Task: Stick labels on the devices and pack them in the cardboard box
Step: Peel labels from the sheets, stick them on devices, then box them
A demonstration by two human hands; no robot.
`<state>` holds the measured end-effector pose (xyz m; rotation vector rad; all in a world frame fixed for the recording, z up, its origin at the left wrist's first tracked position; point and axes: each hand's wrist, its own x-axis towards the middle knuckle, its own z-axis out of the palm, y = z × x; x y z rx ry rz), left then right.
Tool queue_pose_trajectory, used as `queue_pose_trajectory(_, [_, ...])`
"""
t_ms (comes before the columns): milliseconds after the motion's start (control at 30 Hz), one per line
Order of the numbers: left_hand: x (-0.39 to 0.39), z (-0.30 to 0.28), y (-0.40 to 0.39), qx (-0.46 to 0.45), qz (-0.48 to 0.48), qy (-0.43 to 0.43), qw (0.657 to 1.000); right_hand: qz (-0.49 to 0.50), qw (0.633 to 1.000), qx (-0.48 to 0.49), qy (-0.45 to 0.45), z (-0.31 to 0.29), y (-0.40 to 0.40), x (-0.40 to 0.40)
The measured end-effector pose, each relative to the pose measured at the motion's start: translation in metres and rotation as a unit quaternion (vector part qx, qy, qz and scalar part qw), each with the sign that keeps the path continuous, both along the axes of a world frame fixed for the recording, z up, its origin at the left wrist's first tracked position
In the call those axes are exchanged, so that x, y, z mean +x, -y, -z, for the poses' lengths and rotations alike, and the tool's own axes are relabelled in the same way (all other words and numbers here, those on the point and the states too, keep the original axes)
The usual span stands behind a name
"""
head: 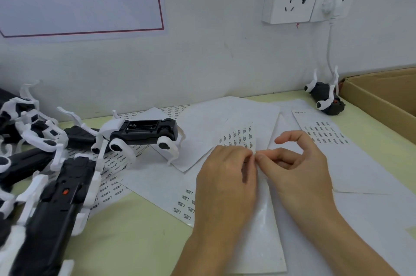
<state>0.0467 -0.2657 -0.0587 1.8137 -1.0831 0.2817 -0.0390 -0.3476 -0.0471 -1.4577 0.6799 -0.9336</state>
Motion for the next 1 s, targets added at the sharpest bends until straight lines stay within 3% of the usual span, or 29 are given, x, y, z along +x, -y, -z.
queue_pose_trajectory(267, [0.0014, 0.0032, 0.0008, 0.033, -0.029, 0.117, 0.992, 0.01, 0.999, -0.031, -0.015, 0.0017, -0.0037, 0.0018])
queue_pose_trajectory(500, [0.0015, 0.0071, 0.0022, 0.021, -0.029, 0.109, 0.993, 0.006, 0.999, -0.03, -0.018, -0.0004, -0.0056, 0.0015])
queue_pose_trajectory(633, [0.002, 0.0073, 0.0022, 0.007, -0.031, 0.078, 0.996, 0.002, 1.0, -0.026, -0.016, -0.0014, -0.0056, 0.0012])
queue_pose_trajectory(867, [0.003, 0.0036, 0.0001, -0.034, -0.002, -0.069, 0.997, 0.015, 0.999, -0.005, -0.028, -0.0007, -0.0039, 0.0015])
queue_pose_trajectory(1000, [0.0028, 0.0017, -0.0013, -0.026, 0.025, -0.081, 0.996, 0.014, 0.999, 0.018, -0.031, -0.0016, -0.0018, -0.0001])
